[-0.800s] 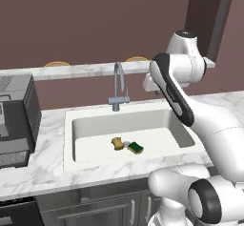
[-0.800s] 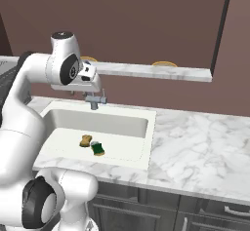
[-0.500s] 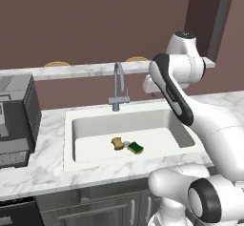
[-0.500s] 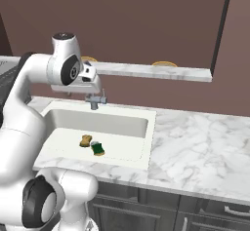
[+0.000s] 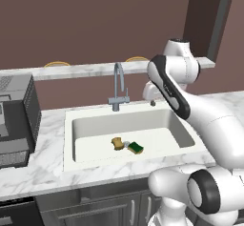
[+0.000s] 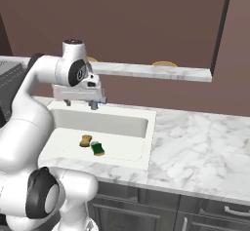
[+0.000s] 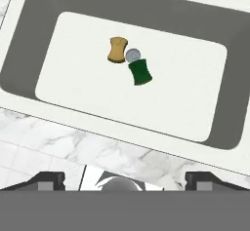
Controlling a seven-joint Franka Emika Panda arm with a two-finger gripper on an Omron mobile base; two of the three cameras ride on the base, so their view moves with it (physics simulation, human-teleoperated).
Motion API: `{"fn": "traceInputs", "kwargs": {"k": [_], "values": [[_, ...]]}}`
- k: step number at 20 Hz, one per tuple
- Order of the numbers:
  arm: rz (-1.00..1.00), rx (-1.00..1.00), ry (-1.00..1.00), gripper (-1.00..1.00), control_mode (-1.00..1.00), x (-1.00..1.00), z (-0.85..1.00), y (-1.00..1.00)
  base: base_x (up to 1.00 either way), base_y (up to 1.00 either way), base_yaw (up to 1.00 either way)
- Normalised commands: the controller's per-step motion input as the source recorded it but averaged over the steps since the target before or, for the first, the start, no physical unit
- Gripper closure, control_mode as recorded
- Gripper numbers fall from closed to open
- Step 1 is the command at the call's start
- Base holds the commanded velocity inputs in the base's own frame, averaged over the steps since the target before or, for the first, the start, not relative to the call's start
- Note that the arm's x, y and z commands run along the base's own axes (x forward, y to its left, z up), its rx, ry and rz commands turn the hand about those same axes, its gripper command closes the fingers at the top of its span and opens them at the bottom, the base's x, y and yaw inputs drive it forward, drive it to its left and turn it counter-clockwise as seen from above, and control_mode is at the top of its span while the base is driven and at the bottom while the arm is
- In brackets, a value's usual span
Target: Pick up the sponge and sponge from the sink, and place them back in the cabinet, and close the cabinet doors.
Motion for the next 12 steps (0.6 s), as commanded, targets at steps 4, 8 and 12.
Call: {"fn": "traceInputs", "kwargs": {"k": [4, 8, 12], "values": [[0.09, 0.0, 0.15, -1.0, -1.0, 0.26, -0.36, 0.0, 0.0, 0.0, 0.0], [0.1, 0.0, 0.12, -1.0, -1.0, 0.21, -0.37, 0.0, 0.0, 0.0, 0.0], [0.11, 0.0, 0.12, -1.0, -1.0, 0.19, -0.41, 0.0, 0.0, 0.0, 0.0]]}}
